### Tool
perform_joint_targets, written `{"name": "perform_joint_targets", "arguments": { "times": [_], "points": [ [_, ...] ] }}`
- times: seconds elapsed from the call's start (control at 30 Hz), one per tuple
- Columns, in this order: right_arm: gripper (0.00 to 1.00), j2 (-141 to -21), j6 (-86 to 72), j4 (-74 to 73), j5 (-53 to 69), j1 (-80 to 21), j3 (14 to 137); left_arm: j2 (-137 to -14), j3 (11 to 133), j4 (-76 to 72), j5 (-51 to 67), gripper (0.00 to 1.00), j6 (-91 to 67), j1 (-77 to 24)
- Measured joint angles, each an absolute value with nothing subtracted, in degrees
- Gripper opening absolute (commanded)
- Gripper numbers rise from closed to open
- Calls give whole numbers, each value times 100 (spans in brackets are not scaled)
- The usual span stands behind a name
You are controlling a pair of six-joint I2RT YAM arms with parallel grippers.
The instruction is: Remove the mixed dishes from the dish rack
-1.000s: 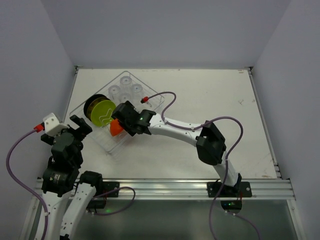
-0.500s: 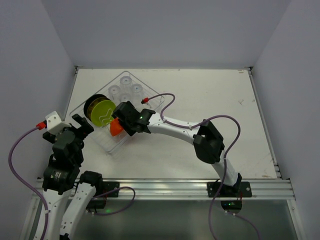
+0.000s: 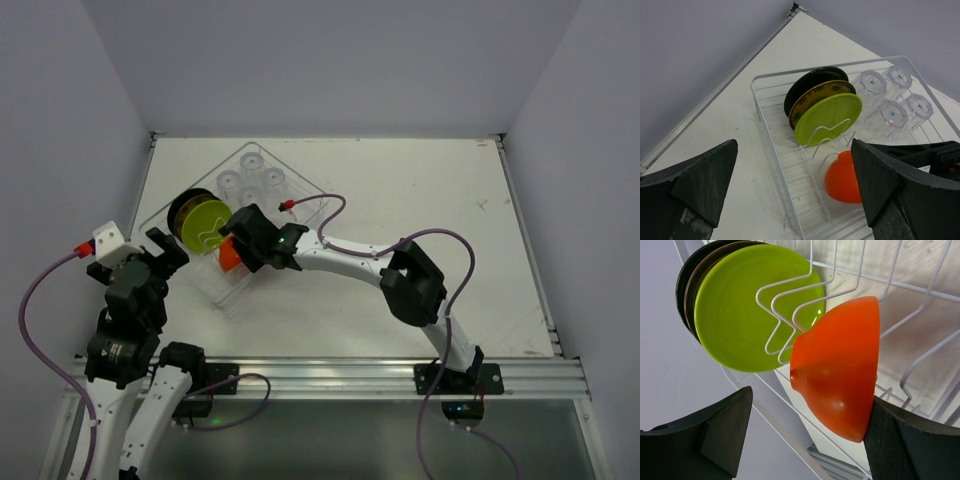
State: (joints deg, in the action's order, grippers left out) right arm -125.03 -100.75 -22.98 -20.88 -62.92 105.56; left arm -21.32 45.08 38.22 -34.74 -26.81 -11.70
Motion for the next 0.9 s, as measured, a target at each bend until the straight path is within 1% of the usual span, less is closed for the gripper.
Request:
{"name": "perform_joint_targets", "arguments": {
  "times": [0.3, 0.43, 0.6, 0.9],
  "points": [
    [84, -12475, -10055, -1699, -1990, -6283, 10261, -2158, 4508, 3822, -3470, 100, -2679, -1173],
    [84, -12352, -9935, -1063, -1977, -6283, 9870, -2156, 4508, 3822, -3468, 100, -2676, -1173],
    [84, -12068, -9734, 84, -1964, -6285, 9109, -2156, 4508, 3813, -3404, 100, -2637, -1177],
    [75, -12042, -9570, 1146, -1785, -6281, 8621, -2156, 4508, 3774, -3350, 100, -2633, -1177]
  ]
}}
